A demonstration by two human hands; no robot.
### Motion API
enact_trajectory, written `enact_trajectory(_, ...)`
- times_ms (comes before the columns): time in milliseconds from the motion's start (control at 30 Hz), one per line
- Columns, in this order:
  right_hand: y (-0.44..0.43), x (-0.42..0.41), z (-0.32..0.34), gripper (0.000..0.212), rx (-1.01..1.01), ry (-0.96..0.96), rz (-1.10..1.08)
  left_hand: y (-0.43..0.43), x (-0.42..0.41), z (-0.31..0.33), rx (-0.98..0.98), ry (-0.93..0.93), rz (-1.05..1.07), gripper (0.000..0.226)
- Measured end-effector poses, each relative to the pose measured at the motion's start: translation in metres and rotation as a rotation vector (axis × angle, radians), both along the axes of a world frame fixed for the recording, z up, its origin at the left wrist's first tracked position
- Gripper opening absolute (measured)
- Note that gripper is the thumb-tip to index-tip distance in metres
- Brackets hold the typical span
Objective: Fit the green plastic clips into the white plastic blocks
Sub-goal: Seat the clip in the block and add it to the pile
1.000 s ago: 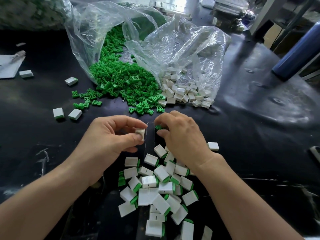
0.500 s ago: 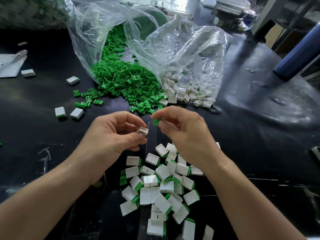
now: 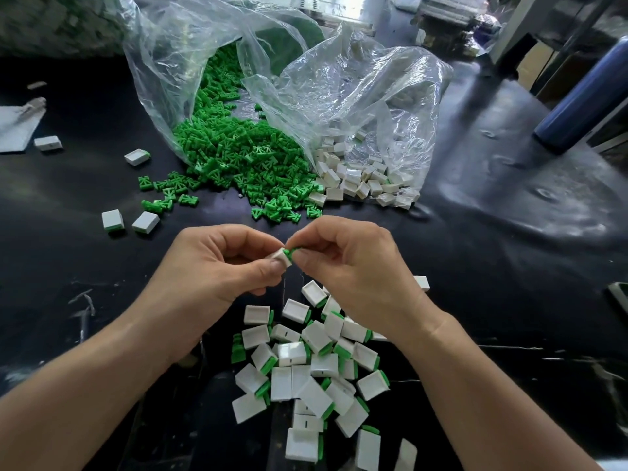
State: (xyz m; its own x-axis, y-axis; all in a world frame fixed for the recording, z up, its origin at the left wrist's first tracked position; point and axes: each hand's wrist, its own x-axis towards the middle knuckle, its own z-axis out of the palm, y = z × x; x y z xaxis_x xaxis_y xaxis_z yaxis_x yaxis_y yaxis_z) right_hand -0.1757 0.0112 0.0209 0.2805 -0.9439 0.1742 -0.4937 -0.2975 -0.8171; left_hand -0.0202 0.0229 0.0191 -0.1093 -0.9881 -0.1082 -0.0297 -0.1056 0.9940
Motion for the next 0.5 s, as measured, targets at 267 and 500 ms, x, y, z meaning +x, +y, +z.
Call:
enact_trajectory(267, 0.0016, 0.0007, 0.0022, 0.014, 0.107, 0.113, 0.018, -0.0009, 0.0013, -0.0008, -0.010, 0.024, 0.017, 0.014)
enact_trajectory(500, 0.0028, 0.0007, 0.0052, 0.020, 0.071, 0.143, 0.053, -0.0026, 0.0033, -0.0037, 0.038, 0.041, -0.062, 0.022)
